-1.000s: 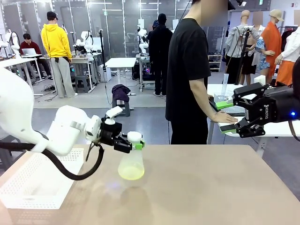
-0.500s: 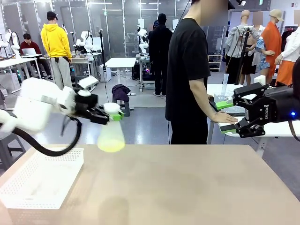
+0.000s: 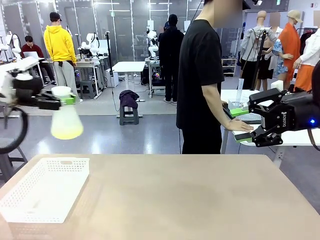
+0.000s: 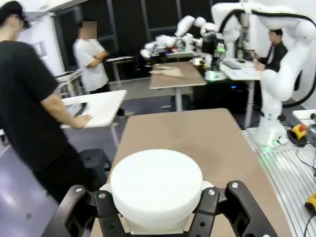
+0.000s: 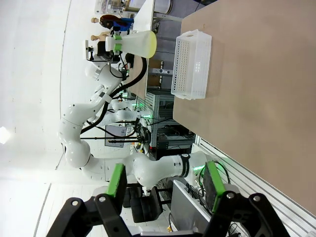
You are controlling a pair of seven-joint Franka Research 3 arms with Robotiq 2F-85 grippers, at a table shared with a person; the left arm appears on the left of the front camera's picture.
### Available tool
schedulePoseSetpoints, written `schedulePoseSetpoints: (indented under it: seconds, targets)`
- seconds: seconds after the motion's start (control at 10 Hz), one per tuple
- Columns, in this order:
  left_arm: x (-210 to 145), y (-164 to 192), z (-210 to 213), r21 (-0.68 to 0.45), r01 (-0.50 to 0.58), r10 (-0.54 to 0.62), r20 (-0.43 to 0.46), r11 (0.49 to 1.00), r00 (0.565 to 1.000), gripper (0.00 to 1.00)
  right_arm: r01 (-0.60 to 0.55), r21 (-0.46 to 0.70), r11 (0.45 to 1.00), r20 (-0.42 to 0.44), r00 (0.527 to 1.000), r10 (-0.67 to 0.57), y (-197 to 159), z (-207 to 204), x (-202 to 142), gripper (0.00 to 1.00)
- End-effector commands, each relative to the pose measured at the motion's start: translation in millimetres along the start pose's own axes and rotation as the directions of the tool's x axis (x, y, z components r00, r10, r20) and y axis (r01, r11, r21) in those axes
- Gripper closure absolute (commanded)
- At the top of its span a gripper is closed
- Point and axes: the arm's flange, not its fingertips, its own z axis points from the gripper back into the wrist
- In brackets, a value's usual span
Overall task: Prepare the solutions needed for the experiment.
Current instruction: When the human places the Big flask in the center of the table, pick up the Big flask and place it in the left Organizing basket.
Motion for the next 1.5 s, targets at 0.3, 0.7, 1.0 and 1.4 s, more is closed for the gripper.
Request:
schedulePoseSetpoints:
  seconds: [0.3,0.7,1.0,1.4]
  targets:
    - [-67,-31,94,0.134,-0.050,0.042,0.065,0.990,0.997,0.89,-0.010,0.019,1.000,0.005,1.000,0.010,2,0,1,0.21]
    - [-118,-43,89,0.081,-0.083,0.073,0.118,0.993,0.990,0.89,-0.010,0.019,1.000,0.005,1.000,0.010,2,0,1,0.21]
    - [-147,-50,78,0.081,-0.113,0.106,0.081,0.990,0.991,0.89,-0.010,0.019,1.000,0.005,1.000,0.010,2,0,1,0.21]
    - [-138,-46,83,0.103,-0.114,0.106,0.085,0.988,0.991,0.89,-0.010,0.019,1.000,0.005,1.000,0.010,2,0,1,0.21]
